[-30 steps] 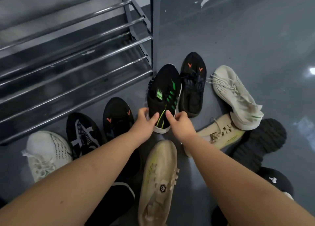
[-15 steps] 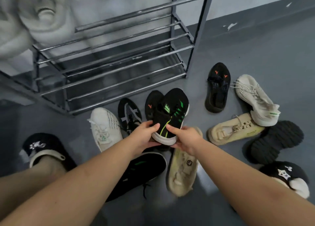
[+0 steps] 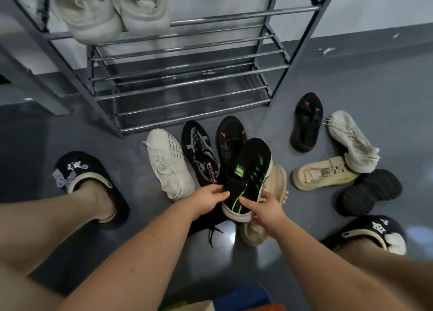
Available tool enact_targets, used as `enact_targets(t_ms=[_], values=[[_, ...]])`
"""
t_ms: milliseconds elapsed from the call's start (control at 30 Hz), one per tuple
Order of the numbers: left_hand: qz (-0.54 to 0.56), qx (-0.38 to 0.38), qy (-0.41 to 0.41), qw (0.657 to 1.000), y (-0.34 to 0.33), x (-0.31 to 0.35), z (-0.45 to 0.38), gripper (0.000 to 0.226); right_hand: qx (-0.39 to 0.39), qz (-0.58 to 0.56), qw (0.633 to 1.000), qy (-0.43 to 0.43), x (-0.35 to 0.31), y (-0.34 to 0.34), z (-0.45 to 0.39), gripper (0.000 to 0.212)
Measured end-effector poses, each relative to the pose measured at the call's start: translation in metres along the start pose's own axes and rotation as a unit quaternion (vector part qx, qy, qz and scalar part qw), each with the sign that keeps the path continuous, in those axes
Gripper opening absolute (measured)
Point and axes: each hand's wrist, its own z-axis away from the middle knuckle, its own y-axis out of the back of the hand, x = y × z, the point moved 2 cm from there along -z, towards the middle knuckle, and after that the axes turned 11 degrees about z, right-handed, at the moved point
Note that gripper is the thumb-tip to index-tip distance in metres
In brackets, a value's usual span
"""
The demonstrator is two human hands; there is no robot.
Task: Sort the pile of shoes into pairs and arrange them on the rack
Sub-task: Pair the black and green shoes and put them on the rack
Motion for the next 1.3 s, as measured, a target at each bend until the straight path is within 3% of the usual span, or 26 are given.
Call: enact_targets(t_ms=[67, 133, 233, 333, 433, 567, 667, 767, 967, 1067, 1167, 1300], values=[[-0.020, 0.029, -0.014, 0.999, 0.008, -0.010, -0.002, 0.052, 0.015, 0.021, 1.000, -0.004, 0.014, 0.007, -0.003, 0.063], [-0.129, 0.079, -0.018, 0.988, 0.017, -0.020, -0.005, 0.053, 0.012, 0.013, 1.000, -0.014, 0.025, 0.014, -0.009, 0.067], [-0.331, 0.106, -0.020, 0.937, 0.026, -0.033, -0.012, 0.054, -0.006, 0.015, 1.000, -0.026, 0.034, 0.022, -0.015, 0.066], [-0.445, 0.109, -0.017, 0.889, 0.026, -0.042, -0.017, 0.056, 0.003, 0.044, 0.999, -0.021, 0.040, 0.030, -0.021, 0.062], [-0.499, 0.114, -0.019, 0.859, 0.026, -0.043, -0.023, 0.056, 0.022, 0.089, 0.996, -0.002, 0.045, 0.038, -0.028, 0.069], [-0.527, 0.093, 0.011, 0.845, 0.025, -0.039, -0.028, 0.054, 0.028, 0.108, 0.994, -0.004, 0.047, 0.044, -0.034, 0.075], [-0.485, 0.077, 0.028, 0.870, 0.024, -0.041, -0.028, 0.057, 0.028, 0.111, 0.993, -0.015, 0.048, 0.050, -0.032, 0.064], [-0.417, 0.076, 0.032, 0.905, 0.028, -0.044, -0.023, 0.054, 0.016, 0.038, 0.999, -0.034, 0.048, 0.059, -0.030, 0.047], [-0.358, 0.092, 0.000, 0.929, 0.032, -0.047, -0.009, 0.044, 0.012, -0.034, 0.999, -0.030, 0.046, 0.068, -0.019, 0.036], [-0.294, 0.150, -0.048, 0.943, 0.035, -0.044, -0.003, 0.037, -0.011, -0.069, 0.997, -0.044, 0.049, 0.069, -0.014, 0.038], [-0.145, 0.226, -0.079, 0.960, 0.042, -0.031, 0.001, 0.040, -0.039, -0.098, 0.993, -0.052, 0.048, 0.069, -0.012, 0.038], [0.002, 0.279, -0.099, 0.955, 0.048, -0.007, -0.005, 0.035, -0.038, -0.106, 0.993, -0.039, 0.043, 0.064, -0.013, 0.036]])
